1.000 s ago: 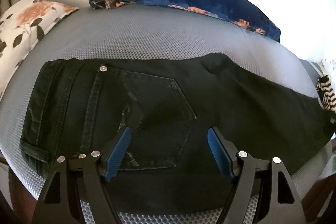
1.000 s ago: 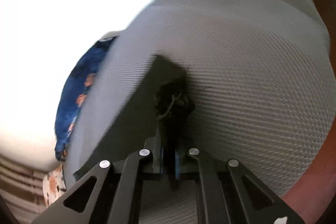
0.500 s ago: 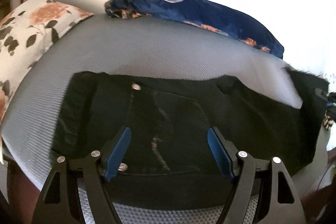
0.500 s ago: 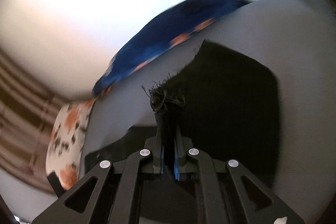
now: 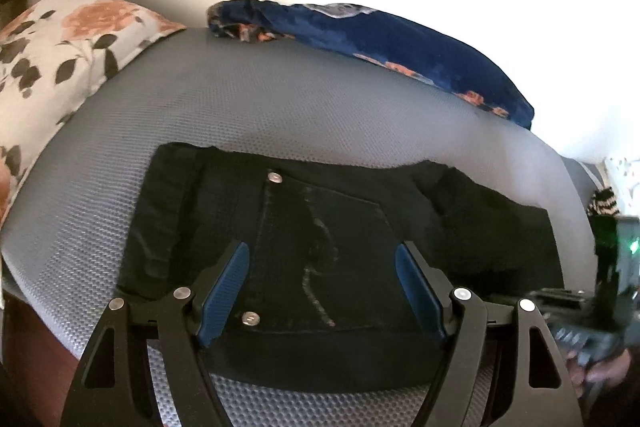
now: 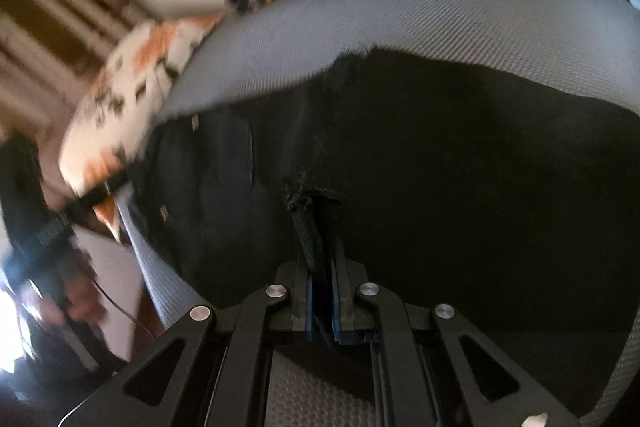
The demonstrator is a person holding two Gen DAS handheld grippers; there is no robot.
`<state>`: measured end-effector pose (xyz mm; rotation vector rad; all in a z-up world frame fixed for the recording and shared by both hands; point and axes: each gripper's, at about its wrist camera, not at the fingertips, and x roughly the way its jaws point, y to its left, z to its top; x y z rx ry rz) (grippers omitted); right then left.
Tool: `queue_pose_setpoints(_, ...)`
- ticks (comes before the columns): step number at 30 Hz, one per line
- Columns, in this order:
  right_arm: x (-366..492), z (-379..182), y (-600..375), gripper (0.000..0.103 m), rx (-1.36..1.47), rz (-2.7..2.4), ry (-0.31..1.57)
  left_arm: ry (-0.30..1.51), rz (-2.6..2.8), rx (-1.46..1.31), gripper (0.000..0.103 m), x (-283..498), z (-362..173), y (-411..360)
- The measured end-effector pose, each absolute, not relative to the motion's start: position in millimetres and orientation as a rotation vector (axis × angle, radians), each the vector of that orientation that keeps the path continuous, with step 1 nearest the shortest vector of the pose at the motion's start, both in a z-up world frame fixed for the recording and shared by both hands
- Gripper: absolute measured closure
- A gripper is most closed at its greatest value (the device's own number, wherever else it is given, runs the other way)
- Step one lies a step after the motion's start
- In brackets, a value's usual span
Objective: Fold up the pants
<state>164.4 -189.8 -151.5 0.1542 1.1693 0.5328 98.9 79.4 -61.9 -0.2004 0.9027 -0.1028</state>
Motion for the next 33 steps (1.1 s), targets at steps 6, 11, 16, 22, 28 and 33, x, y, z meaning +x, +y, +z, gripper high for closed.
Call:
queue_pose_setpoints(6, 155, -159, -174, 0.076, 0.041, 0.564, 1.185, 0.940, -0.162, -0.187, 0.027, 101, -69, 59)
queue_pose_setpoints(11, 144, -137, -190, 0.058, 0.075, 0.580, 1.144, 0.997, -0.257, -0.237, 0.027, 101, -74, 46)
queue_pose_setpoints(16, 134, -118, -238, 0.051, 0.147, 0.480, 1.078, 1.085, -0.361, -0.340, 0.027, 106, -83, 33)
queue_pose_setpoints(22, 133, -120, -289, 0.050, 0.278, 0.341, 1.054, 1.250, -0.434, -0.459, 0.030, 115, -103, 11)
queue_pose_setpoints(28, 134, -129, -308, 0.050, 0.347, 0.293, 1.054, 1.396, -0.438, -0.590, 0.040, 127, -128, -2)
queue_pose_setpoints(33, 130, -131, -319, 0.050, 0.360, 0.285, 1.052, 1.428, -0.439, -0.611, 0.041, 129, -139, -11)
